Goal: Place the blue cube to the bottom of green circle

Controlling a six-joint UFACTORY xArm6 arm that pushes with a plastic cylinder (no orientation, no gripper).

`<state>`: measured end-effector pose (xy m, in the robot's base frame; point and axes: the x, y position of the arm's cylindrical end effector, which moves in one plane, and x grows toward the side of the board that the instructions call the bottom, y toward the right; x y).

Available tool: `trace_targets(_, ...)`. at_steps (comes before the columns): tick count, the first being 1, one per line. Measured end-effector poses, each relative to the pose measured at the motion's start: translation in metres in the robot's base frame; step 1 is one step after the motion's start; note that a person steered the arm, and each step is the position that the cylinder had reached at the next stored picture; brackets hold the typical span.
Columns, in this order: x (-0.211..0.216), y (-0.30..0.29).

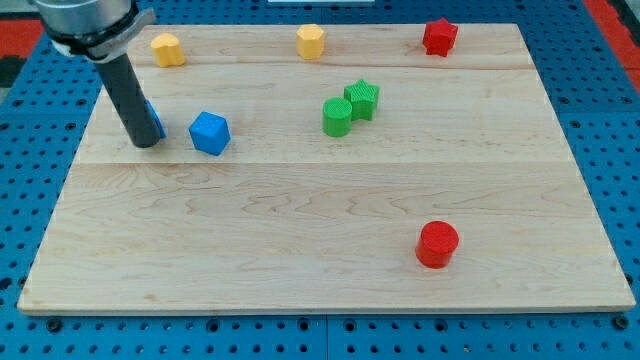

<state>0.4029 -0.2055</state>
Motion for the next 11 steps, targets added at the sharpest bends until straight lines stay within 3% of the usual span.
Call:
trace_targets(3,-0.003,0.171)
trace_targets(4,-0.029,0.142)
trace_targets(5,-0.033,0.190)
trace_targets(6,0.000,0.222)
trace_targets(8,0.005,0.179)
trace_targets(9,0.012,0.189)
trace_targets(10,0.035,0.166)
trace_targets(11,0.023,0.248)
